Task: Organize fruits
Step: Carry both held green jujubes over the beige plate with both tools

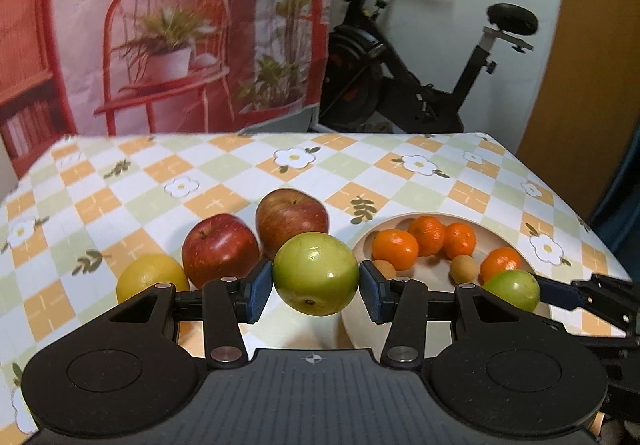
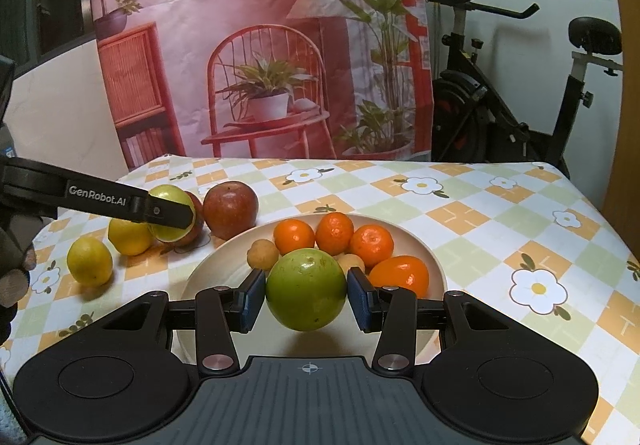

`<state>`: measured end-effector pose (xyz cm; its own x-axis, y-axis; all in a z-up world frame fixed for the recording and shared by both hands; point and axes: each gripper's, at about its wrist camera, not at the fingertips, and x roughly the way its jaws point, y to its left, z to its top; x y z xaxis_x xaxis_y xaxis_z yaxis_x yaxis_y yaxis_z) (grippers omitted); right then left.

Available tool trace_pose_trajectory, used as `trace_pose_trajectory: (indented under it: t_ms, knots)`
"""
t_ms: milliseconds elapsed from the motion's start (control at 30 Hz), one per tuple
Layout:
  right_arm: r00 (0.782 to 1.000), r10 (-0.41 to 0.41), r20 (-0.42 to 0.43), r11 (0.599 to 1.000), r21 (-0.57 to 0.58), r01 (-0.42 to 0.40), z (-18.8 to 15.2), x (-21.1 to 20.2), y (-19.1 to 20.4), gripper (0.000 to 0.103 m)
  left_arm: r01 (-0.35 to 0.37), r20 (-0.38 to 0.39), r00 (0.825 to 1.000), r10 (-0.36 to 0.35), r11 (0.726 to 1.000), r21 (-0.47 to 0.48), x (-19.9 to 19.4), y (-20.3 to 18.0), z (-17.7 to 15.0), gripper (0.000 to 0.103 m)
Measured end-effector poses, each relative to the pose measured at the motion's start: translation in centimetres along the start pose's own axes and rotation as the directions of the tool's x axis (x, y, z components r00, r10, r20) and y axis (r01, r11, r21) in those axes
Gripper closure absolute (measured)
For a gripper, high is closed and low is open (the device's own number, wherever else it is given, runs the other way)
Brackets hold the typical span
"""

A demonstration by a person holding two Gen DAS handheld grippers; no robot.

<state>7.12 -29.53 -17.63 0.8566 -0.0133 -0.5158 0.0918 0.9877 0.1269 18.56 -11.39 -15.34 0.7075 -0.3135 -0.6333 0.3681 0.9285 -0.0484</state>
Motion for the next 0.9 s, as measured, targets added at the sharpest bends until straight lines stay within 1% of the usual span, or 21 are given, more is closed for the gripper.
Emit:
trace_pose_trajectory:
  t_ms: [133, 367, 667, 900]
  knots:
    - [1.000, -0.008, -0.001, 1.000, -0.002, 0.008, 0.0, -0.2, 0.0, 0.062, 0.004, 0.021, 1.000, -0.005, 0.998, 0.055, -0.4, -0.8, -0.1, 0.053]
    - [1.000, -0.028, -0.010, 1.000, 0.003, 0.028, -0.2, -0.2, -0.2, 0.062, 0.024, 0.034, 0.999, -0.028, 0.994, 0.111, -0.9, -1.8, -0.6, 0.053]
    - [0.999, -0.046, -0.026, 0.999, 0.016, 0.046, -0.7, 0.1, -0.7, 0.062, 0.063, 0.021, 0.998, -0.066, 0.989, 0.130, -0.5, -1.9, -1.1, 0.053]
    - [0.996, -0.077, -0.045, 0.997, 0.023, 0.078, -0.8, 0.5, -1.3, 0.062, 0.095, -0.012, 0.995, -0.095, 0.986, 0.134, 0.3, -2.1, -1.4, 0.053]
